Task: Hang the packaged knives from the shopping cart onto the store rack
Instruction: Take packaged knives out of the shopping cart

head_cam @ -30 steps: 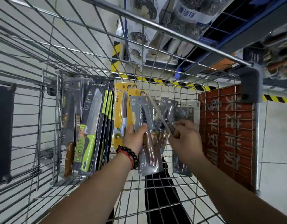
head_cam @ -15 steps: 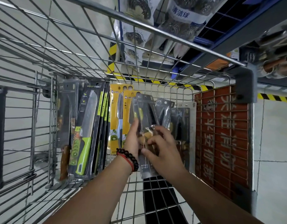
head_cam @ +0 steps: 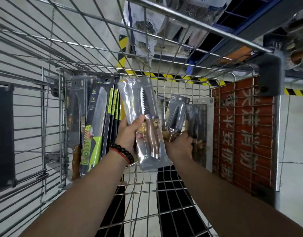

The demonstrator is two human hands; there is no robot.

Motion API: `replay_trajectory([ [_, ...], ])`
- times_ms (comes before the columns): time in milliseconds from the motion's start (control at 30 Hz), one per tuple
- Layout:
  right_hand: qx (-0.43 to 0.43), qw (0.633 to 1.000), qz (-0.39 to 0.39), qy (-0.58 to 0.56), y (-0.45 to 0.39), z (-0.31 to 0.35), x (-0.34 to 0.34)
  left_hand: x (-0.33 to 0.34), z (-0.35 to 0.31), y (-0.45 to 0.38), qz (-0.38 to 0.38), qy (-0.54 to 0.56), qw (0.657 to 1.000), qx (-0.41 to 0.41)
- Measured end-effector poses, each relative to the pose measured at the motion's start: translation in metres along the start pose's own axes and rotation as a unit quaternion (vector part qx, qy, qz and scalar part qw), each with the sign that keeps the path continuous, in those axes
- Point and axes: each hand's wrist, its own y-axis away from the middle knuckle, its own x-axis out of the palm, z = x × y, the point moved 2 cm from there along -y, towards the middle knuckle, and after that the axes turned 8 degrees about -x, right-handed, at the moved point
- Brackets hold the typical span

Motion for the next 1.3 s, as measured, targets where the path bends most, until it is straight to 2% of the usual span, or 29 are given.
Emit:
replay_trajectory([
  [67, -0.026, 0.996, -0.051, 0.062, 0.000, 0.002, 0.009, -0.004, 0.001, 0.003, 0.000, 0.011, 1.000, 0.008],
  [167, -0.014, 0.994, -0.097, 0.043, -0.007, 0.006, 0.009, -0.006, -0.001, 0.004, 0.007, -0.009, 1.000, 0.010],
  [300, -0.017, 0.991, -0.087, -0.100, -0.006, -0.003, -0.006, -0.012, 0.000, 0.002, -0.021, -0.056, 0.998, 0.019],
  [433, -0.057, 0.956, -0.051, -0.282, 0.011, -0.005, -0.041, -0.007, 0.002, -0.002, -0.036, -0.108, 0.993, 0.028],
  [500, -0.101, 0.937, 0.003, -0.334, 0.023, 0.000, -0.057, 0.001, 0.007, -0.005, -0.027, -0.134, 0.990, 0.026],
  [600, -0.159, 0.944, 0.067, -0.281, 0.032, 0.010, -0.061, 0.017, 0.014, -0.012, -0.021, -0.166, 0.985, 0.027],
  [733, -0.144, 0.960, 0.107, -0.215, 0.035, 0.021, -0.053, 0.034, 0.017, -0.010, -0.024, -0.196, 0.980, 0.000],
  [933, -0.128, 0.941, 0.154, -0.274, 0.037, 0.025, -0.058, 0.037, 0.020, -0.009, 0.001, -0.138, 0.989, -0.053],
  [1133, -0.117, 0.927, 0.137, -0.329, 0.032, 0.025, -0.045, 0.036, 0.028, -0.008, 0.022, -0.072, 0.993, -0.088],
  [1233, -0.130, 0.943, 0.147, -0.270, 0.034, 0.027, -0.039, 0.040, 0.031, -0.003, 0.037, -0.112, 0.991, -0.060],
  [1300, -0.151, 0.946, 0.169, -0.231, 0.038, 0.027, -0.035, 0.038, 0.035, -0.011, 0.019, -0.122, 0.991, -0.053],
])
